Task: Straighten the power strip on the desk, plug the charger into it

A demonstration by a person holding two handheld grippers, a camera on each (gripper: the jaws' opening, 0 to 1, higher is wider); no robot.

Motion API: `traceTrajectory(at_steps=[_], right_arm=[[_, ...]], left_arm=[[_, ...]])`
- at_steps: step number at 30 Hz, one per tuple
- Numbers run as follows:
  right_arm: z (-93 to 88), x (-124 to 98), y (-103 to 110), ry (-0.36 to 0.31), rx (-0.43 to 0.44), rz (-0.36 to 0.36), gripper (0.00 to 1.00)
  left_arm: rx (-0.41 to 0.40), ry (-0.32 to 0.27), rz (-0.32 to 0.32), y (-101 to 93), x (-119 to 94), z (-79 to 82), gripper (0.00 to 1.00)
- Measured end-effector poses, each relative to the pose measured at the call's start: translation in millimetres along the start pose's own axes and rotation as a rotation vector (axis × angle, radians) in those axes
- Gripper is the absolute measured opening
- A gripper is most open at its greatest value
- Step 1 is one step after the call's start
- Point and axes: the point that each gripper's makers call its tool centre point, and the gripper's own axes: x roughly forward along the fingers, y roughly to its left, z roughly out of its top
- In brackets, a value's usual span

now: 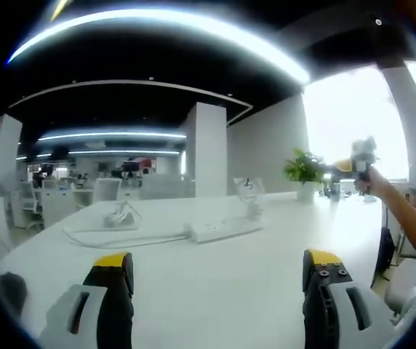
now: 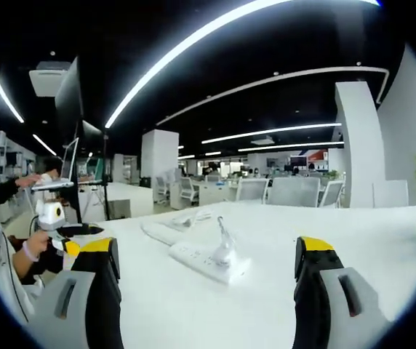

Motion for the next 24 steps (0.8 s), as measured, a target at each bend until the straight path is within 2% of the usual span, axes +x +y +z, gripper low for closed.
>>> traceTrajectory(at_steps=[14, 20, 24], right_arm=[[-16.3, -13.2, -3.1, 0.003, 0.025, -0.036, 1.0], [-31.7, -15.0, -0.2, 0.026, 0.038, -0.034, 1.0], [-37.6, -16.1, -0.1, 0.017, 0.056, -0.044, 1.0]], left_arm=[[0.004, -0.003, 0.014, 3.9, -0.4, 0.7, 0.99], [0.003, -0.004, 0.017, 5.5, 0.1, 0.7, 0.99], [0.005, -0.001, 0.014, 5.0, 0.5, -0.3, 0.99]])
